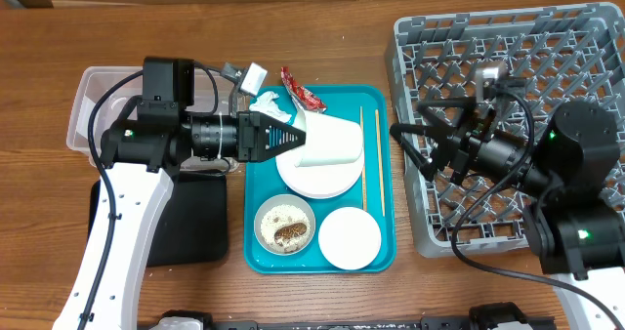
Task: Sort waste into correct bins and load items into the dishwasher
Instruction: 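Pass the white cup from the left gripper to the right gripper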
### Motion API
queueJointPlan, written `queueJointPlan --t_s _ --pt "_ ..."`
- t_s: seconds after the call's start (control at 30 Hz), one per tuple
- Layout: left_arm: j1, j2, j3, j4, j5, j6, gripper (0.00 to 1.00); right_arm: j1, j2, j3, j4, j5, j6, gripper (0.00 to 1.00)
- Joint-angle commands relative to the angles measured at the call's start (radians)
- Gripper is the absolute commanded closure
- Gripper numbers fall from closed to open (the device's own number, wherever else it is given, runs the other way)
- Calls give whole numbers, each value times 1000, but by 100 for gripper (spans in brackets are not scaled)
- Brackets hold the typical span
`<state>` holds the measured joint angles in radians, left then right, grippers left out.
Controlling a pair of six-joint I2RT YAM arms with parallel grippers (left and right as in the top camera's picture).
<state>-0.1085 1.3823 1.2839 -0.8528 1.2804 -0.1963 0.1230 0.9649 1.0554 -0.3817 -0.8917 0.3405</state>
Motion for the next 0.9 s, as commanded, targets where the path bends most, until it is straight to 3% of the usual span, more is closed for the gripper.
queueJointPlan --t_s 0.0,0.4,0.63,0.87 --pt "-4 3 11 31 261 47 96 34 45 19 22 -187 61 8" --pt "-4 3 11 47 265 37 96 236 125 19 148 -195 53 9" --pt "-9 3 11 47 242 36 96 282 125 19 172 -195 53 26" --pt "-47 3 11 47 201 36 92 295 125 19 201 -174 53 37"
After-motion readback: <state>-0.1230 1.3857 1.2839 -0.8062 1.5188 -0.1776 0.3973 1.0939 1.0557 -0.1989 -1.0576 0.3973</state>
